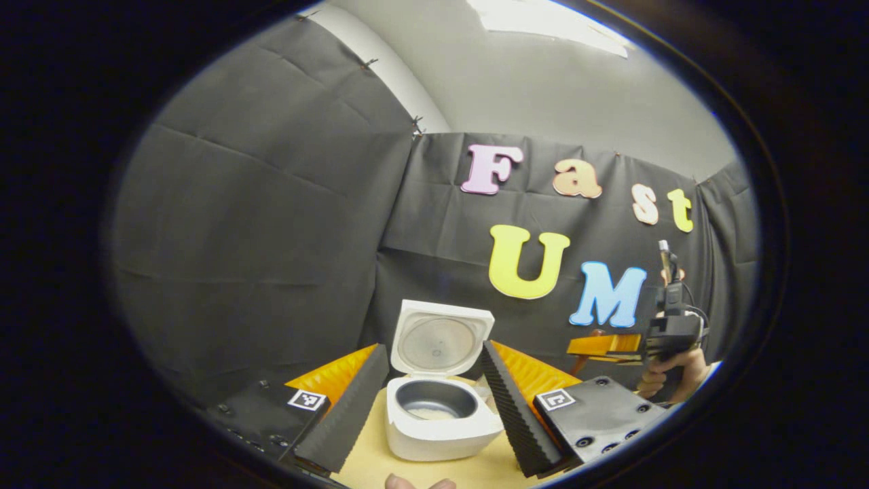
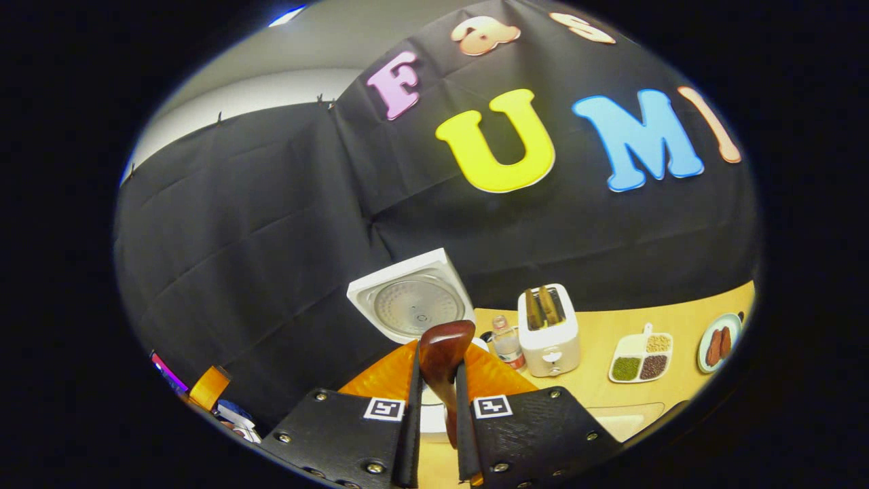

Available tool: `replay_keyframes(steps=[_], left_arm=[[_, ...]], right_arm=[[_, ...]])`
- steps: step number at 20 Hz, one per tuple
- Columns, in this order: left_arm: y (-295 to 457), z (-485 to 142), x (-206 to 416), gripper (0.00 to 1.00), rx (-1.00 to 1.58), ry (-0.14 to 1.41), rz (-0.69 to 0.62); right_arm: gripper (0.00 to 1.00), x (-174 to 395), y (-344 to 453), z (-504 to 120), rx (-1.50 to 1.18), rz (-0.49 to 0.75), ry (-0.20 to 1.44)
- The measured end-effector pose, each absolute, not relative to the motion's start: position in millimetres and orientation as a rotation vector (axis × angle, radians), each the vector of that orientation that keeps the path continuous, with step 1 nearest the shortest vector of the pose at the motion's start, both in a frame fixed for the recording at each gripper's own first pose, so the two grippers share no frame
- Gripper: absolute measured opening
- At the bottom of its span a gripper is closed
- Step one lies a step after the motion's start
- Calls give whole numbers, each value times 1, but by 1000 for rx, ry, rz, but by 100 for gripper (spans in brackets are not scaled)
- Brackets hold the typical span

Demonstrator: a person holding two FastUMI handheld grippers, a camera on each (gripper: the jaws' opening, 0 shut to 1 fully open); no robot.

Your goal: Close the left gripper, press the button to open the rice cooker; take a wooden spoon from the chopstick holder with the right hand, scoop a spoonful of rice and pour it into the rice cooker, then put the wooden spoon back into the chopstick holder.

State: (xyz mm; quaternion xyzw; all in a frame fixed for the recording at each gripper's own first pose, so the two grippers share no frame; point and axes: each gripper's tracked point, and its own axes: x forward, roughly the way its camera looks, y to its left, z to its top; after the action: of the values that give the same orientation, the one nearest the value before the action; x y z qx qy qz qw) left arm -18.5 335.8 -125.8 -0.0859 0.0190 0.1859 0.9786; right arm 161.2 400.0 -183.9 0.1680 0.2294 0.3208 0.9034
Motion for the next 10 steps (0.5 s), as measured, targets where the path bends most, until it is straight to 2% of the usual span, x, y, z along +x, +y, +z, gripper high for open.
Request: replay_keyframes(steps=[10], left_arm=[[227,-101,12,93,-148,59,316]], right_arm=[[22,143,219,-182,504,514,449]])
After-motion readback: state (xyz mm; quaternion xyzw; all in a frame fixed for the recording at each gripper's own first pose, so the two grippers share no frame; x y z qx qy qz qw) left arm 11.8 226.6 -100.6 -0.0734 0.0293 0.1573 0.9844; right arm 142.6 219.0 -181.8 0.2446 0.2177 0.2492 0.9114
